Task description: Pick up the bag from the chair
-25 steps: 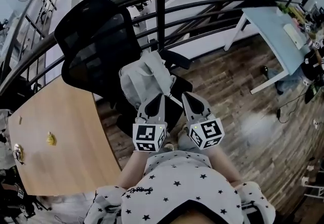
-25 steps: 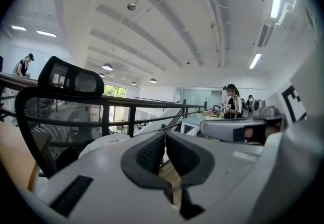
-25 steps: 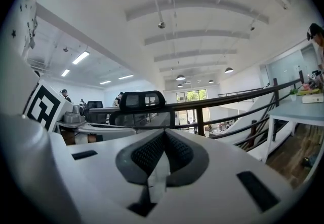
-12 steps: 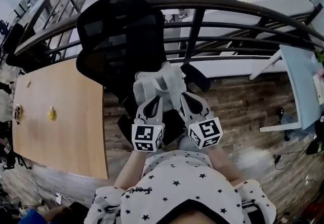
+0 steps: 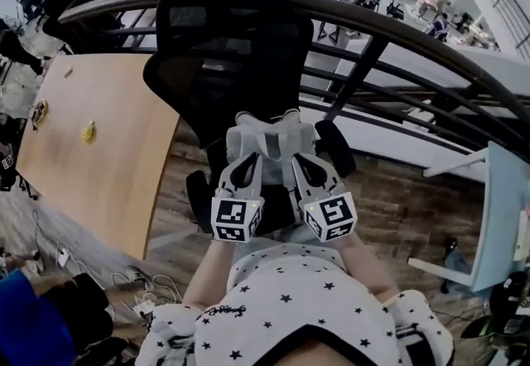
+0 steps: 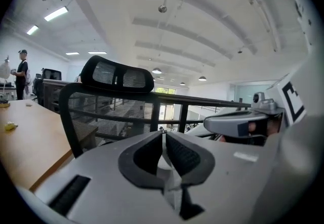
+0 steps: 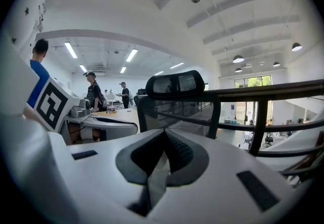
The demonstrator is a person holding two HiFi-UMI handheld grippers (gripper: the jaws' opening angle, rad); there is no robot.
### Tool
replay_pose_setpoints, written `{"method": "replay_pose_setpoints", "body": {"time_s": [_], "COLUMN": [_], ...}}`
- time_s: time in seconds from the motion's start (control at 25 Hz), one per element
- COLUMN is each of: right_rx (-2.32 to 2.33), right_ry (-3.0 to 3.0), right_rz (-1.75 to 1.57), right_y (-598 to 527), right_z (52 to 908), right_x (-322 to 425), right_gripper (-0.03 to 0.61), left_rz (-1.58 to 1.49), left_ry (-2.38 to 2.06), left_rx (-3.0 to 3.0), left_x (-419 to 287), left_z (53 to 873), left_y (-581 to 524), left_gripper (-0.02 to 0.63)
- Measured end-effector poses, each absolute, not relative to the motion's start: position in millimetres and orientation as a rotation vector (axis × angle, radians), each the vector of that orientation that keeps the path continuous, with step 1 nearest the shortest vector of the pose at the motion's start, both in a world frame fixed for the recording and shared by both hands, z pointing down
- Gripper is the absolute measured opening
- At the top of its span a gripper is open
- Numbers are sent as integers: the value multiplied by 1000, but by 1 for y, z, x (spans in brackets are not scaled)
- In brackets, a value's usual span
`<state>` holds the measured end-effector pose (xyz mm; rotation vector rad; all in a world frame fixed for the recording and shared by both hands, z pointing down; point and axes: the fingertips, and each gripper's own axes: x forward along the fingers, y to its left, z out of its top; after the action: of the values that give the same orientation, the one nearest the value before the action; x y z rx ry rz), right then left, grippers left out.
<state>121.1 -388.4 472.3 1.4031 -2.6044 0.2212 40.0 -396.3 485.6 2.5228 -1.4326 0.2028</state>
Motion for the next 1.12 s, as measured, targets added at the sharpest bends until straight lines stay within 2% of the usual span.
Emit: {"method": "replay_pose_setpoints", "body": {"time_s": [0.24, 0.36, 0.44, 0.68, 1.12], "right_rx": [1263, 1224, 1191, 1107, 1052], "right_ry": [-2615, -2604, -2595, -2553, -2455], "right_rz": [207, 206, 202, 161, 7], "right_y": [-406, -413, -418, -427, -430], "right_z": [506, 523, 535, 571, 609], "right_x": [127, 130, 131, 129, 124], "right_gripper": [-5, -3, 29, 80, 91], "left_rz": [256, 294, 346, 486, 575], "left_ry": [-1558, -1590, -1611, -1678, -1765], "left_rx": [2404, 2378, 2372, 2320, 2324], "left_x": [33, 31, 31, 23, 24], "left_z": [518, 532, 544, 583, 608], "left_y": [-405, -408, -411, -420, -435], "left_gripper": [20, 84, 122, 172, 179]}}
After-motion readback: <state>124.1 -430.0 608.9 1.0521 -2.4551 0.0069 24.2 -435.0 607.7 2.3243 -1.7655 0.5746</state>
